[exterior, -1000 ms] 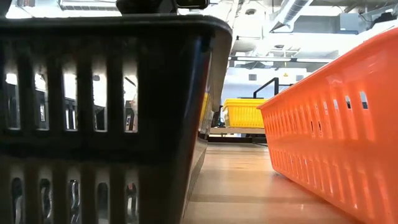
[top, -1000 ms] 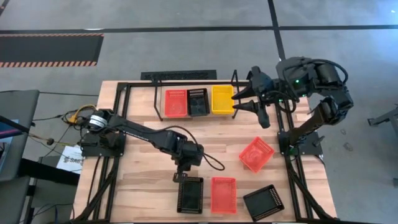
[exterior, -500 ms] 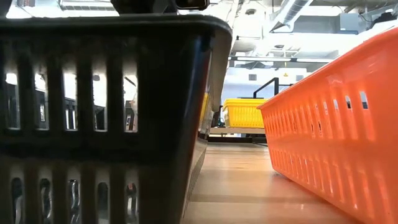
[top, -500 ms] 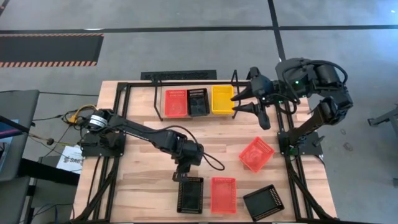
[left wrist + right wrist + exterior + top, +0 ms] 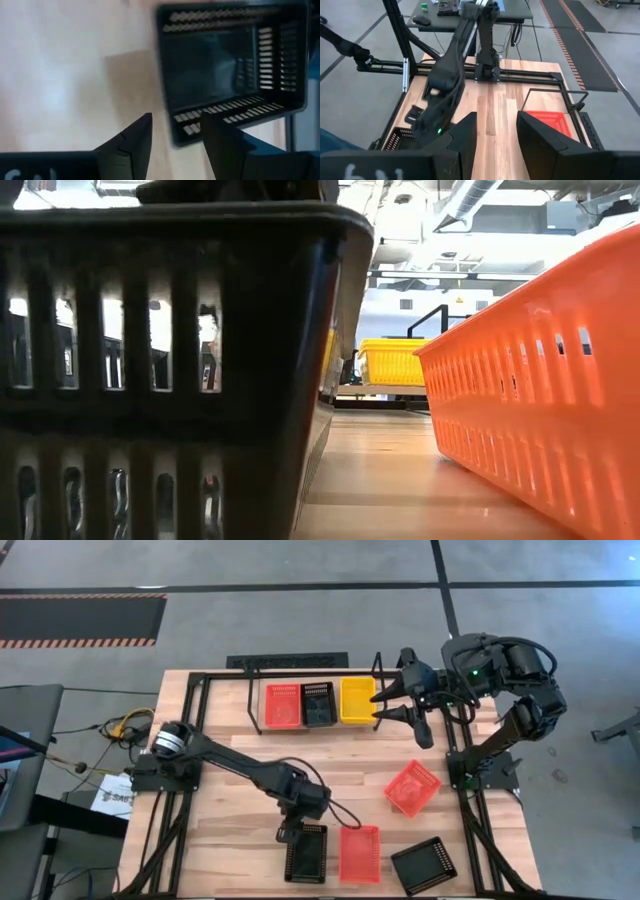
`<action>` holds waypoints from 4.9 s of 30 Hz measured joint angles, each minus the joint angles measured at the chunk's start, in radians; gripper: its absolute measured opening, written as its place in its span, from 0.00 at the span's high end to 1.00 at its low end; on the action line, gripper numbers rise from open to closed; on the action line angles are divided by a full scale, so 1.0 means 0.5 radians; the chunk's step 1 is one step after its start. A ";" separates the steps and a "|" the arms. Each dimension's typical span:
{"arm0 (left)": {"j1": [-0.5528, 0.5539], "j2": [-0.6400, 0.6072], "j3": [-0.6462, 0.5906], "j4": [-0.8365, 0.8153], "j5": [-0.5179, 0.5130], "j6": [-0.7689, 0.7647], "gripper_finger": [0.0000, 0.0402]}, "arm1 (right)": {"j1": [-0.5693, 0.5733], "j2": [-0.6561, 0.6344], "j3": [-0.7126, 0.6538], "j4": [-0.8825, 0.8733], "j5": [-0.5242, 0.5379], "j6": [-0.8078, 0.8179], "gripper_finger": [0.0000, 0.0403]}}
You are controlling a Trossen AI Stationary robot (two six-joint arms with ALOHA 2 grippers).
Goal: Stack baskets on shelf by color
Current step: Stack the left black basket on the black basket on the shelf
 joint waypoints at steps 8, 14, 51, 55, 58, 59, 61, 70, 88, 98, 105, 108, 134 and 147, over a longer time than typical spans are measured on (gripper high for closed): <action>0.009 0.136 0.014 0.069 0.297 0.026 0.62 | 0.002 0.012 0.000 0.006 0.000 0.002 0.61; 0.028 0.137 0.015 0.082 0.210 -0.027 0.62 | 0.006 0.011 0.000 0.007 0.000 0.011 0.61; -0.074 0.138 0.005 0.286 0.188 -0.451 0.62 | 0.005 0.011 0.000 0.003 0.000 -0.050 0.61; -0.074 0.138 0.005 0.281 0.190 -0.430 0.62 | 0.005 0.011 0.000 0.003 0.000 -0.050 0.61; -0.075 0.138 0.004 0.277 0.221 -0.430 0.62 | 0.005 0.011 0.000 0.004 0.000 -0.050 0.61; -0.075 0.138 0.004 0.277 0.235 -0.430 0.62 | 0.005 0.011 0.000 0.004 0.000 -0.050 0.61; -0.074 0.138 0.004 0.276 0.242 -0.429 0.62 | 0.005 0.011 0.000 0.004 0.000 -0.050 0.61; -0.046 0.138 0.003 0.280 0.185 -0.303 0.62 | 0.005 0.011 0.000 0.004 -0.001 -0.049 0.61; -0.030 0.268 0.009 0.367 0.369 -0.304 0.63 | 0.005 0.012 0.000 0.007 -0.005 -0.045 0.61; -0.030 0.268 0.008 0.359 0.322 -0.311 0.97 | 0.006 0.012 0.000 0.012 -0.007 -0.044 0.61; 0.011 0.268 0.076 0.194 0.261 -0.241 1.00 | 0.006 0.012 0.000 0.021 -0.008 -0.036 0.61; 0.061 0.268 0.202 -0.045 0.158 -0.147 1.00 | 0.006 0.012 0.000 0.020 -0.008 0.000 0.61; 0.922 0.081 1.724 -1.421 -0.842 0.557 1.00 | -0.020 -0.119 0.000 0.031 -0.002 0.010 0.61; 1.591 0.068 1.738 -1.193 -0.534 1.082 1.00 | -0.309 -0.084 -0.002 -0.007 0.000 -0.044 0.61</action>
